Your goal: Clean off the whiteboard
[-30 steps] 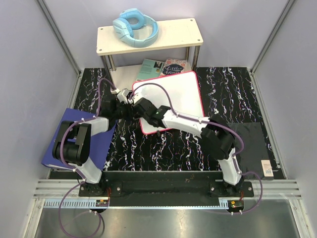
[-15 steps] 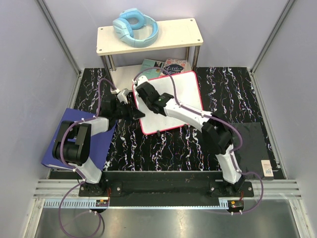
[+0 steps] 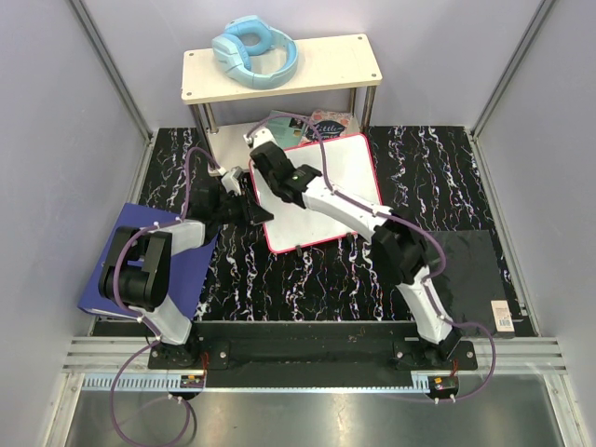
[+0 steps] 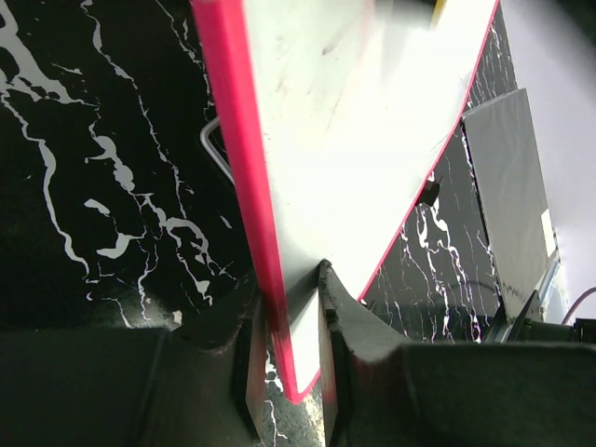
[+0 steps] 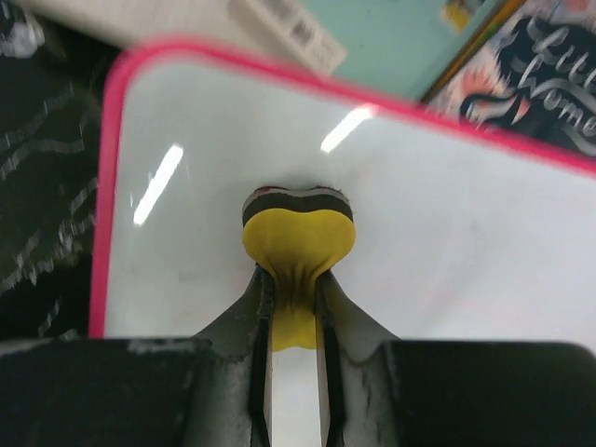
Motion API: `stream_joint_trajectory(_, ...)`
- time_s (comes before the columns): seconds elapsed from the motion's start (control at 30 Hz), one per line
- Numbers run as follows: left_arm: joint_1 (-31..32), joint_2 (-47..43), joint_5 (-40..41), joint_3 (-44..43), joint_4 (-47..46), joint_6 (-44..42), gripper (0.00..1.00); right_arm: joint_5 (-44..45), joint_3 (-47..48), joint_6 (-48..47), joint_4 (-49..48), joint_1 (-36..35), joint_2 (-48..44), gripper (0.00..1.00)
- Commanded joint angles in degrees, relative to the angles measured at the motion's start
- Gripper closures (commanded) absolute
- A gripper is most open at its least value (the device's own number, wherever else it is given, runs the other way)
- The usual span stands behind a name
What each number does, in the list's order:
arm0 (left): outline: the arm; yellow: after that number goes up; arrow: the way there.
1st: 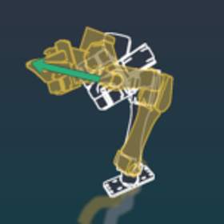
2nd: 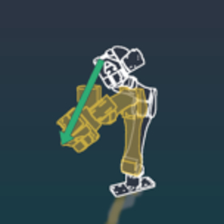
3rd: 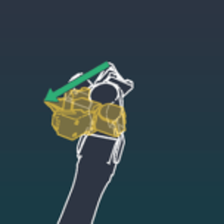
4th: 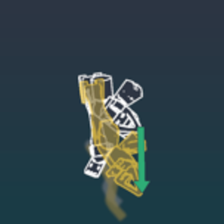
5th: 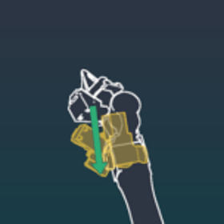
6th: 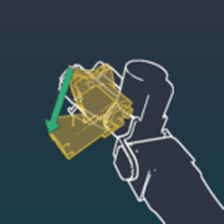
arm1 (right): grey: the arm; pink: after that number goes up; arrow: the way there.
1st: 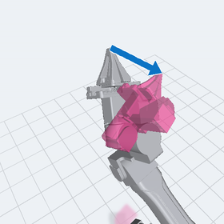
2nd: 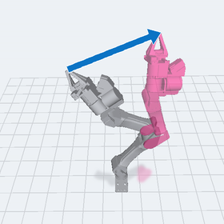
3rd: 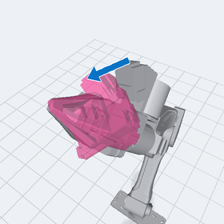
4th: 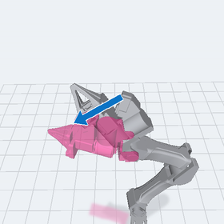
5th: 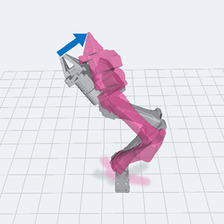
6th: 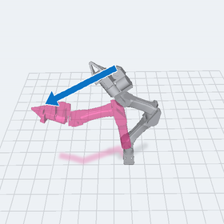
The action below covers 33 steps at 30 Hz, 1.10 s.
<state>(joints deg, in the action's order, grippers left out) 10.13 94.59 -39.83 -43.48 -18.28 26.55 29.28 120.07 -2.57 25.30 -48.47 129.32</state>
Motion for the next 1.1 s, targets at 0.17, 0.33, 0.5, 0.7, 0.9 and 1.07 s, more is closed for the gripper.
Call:
stream_joint_trajectory(0.17, 1.9, 0.5, 0.5, 0.2, 5.3, -4.7, 1.00, -7.2, -24.4, -0.9, 7.7, -4.8, -6.9, 1.00)
stream_joint_trajectory(0.33, 1.8, 0.4, 0.7, 0.2, 5.4, -4.7, 1.00, -10.7, -31.1, 0.0, 9.0, -7.0, -8.7, 1.00)
stream_joint_trajectory(0.5, 1.9, 0.2, 0.7, 0.1, 5.9, -4.9, 1.00, -4.4, -26.7, 0.9, 7.3, -6.4, -7.7, 1.00)
stream_joint_trajectory(0.7, 1.8, -0.3, 0.9, 0.1, 6.3, -5.1, 1.00, -1.3, -12.8, 5.6, 13.5, 0.5, -4.4, 1.00)
stream_joint_trajectory(0.9, 1.9, -0.1, 0.8, 0.2, 5.9, -5.0, 1.00, 0.1, -5.4, -0.1, 9.0, 1.2, -2.9, 1.00)
stream_joint_trajectory(1.07, 2.1, 0.0, 0.8, 0.2, 5.8, -5.0, 1.00, -1.6, 5.3, -2.4, 8.7, 1.2, 2.0, 1.00)
